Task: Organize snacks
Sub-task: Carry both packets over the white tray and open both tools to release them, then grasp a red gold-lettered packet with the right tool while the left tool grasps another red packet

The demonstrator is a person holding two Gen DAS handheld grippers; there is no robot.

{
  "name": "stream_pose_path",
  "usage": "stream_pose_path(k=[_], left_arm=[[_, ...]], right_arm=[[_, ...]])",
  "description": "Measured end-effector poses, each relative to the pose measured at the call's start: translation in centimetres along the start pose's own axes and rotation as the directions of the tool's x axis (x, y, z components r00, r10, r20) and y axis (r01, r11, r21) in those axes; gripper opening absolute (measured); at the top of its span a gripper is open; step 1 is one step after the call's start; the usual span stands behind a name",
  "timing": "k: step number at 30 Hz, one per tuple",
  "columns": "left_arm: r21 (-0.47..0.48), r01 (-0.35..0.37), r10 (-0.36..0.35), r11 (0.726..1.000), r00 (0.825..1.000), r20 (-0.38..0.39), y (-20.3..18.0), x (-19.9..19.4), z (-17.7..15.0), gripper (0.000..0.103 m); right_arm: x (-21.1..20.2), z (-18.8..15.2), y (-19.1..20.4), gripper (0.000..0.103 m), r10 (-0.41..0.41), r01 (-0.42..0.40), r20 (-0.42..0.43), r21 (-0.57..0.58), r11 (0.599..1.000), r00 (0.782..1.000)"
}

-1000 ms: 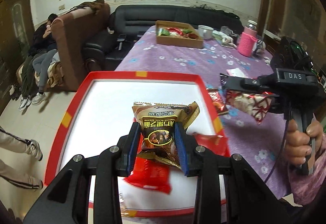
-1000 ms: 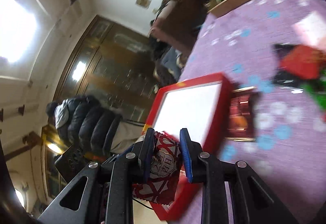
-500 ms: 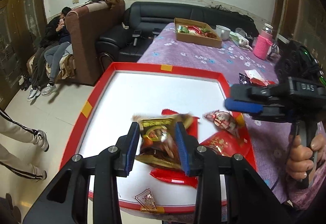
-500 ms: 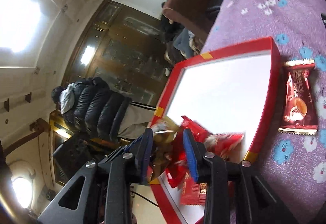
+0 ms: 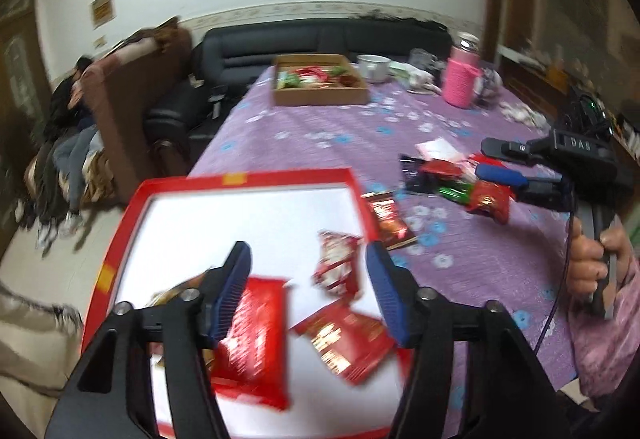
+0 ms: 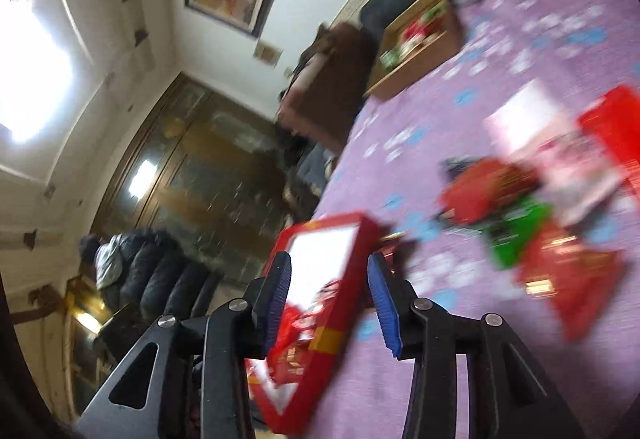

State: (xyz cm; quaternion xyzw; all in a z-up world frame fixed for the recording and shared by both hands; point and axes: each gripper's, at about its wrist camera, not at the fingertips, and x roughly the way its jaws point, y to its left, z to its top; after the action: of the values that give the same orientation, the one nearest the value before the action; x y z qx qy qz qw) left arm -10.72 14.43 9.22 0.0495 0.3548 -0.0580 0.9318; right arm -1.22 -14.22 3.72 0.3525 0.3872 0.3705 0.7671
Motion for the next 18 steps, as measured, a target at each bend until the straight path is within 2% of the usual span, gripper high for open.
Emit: stream_pose_path(k=[3,5,8,12,16,18], left_arm=[[0.053,0.020,-0.020,0.998,1.000,-0.012,-2.2,0.7,1.1,0.067],[0.061,0.073,-0.072,0.995,0.997,-0.021,-3.5,0.8,1.4,0.066],[0.092,0.172,-0.167,0.981,0.984,-0.062,-6.4,1.2,1.1,0.066],[0.148,0.223,-0.209,0.964,0.972,-0.104,-10.0,1.9,0.4,0.066],[0.137,0.244,-0.226,0.960,0.965,-0.135,-10.6,2.4,0.1,0.066],[0.121,0.261,-0.239,0.958,0.956,-0.167,-10.4,2.9,-0.1,0.066]], right_arm=[[-2.9,1.0,-2.2,0.042,-0.055,0.053,0.060,0.036,0.998,0.997],[-4.3,1.5,-3.2,0.044,-0.118,0.115,0.087,0.041,0.993,0.989],[-4.9,1.9,-4.3,0.044,-0.213,0.209,0.095,0.049,0.977,0.972],[-4.3,2.0,-5.0,0.046,-0.327,0.325,0.077,0.035,0.945,0.942],[-2.9,2.0,-4.7,0.056,-0.386,0.387,0.046,-0.026,0.922,0.921],[-2.0,1.8,-4.2,0.061,-0.435,0.437,0.042,-0.087,0.895,0.899]])
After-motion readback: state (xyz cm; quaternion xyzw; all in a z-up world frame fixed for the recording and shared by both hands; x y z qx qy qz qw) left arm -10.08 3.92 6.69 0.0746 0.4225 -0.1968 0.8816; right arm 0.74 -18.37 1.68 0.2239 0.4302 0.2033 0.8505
